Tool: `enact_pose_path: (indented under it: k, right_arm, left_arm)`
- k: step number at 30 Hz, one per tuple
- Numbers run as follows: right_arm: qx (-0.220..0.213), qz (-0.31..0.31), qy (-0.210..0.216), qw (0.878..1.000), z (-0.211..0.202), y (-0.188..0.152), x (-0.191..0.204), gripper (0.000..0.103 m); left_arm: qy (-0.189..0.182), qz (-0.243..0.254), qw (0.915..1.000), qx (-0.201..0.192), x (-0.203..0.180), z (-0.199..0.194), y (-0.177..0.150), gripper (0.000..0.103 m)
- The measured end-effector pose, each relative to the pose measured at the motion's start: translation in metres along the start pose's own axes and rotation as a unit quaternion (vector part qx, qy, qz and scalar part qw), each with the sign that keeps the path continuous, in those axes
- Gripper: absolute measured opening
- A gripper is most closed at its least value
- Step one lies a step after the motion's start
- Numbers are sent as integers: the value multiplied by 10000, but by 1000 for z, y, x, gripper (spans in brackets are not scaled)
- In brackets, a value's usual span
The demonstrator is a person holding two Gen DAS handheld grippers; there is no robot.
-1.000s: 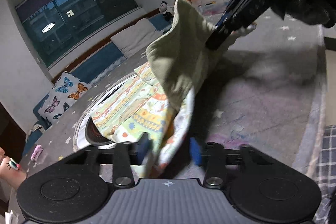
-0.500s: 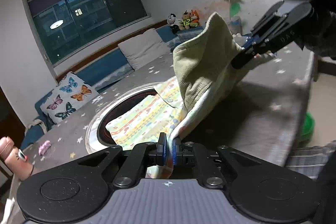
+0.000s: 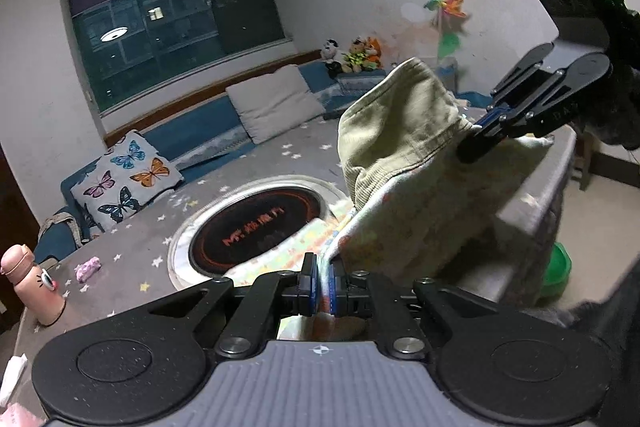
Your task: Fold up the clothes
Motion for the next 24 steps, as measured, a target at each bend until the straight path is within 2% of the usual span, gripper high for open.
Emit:
enact_pose_path:
  k: [4,8,16,21,22,24]
  right_arm:
    - [75,169,-92,9998,22,15,-26,6]
    - [203,302,-168,9992,53,31,-56,6]
    - [547,725,-405,9950,133,33,-104,8]
    - [600,920,-851,9903,159,19,-122,20]
    - [597,961,-902,9895,160,18,-127,24]
    - [525,1155,-964,9872,152,13,-136,24]
  left_arm:
    - [49,-72,9999,69,18,36,14,6]
    - [71,-148,9993,331,39,80,25,6]
    - [45,-681,9911,1143,65,177,15,10]
    - [169,-953,9875,1246,70,195,3,19]
    - [192,-968,9874,1241,71,196,2,21]
    - [252,-1004,9869,1240,72,195,0,27]
Point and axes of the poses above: each gripper's, at about its wrist camera, not at the fingertips, and z roughly the way its jaws point, x to its left, y to its top, the point moved 3 cm from there along z, roughly the way its jaws point, and after that the axes turned 5 degrees about x, right-handed, at the moved point
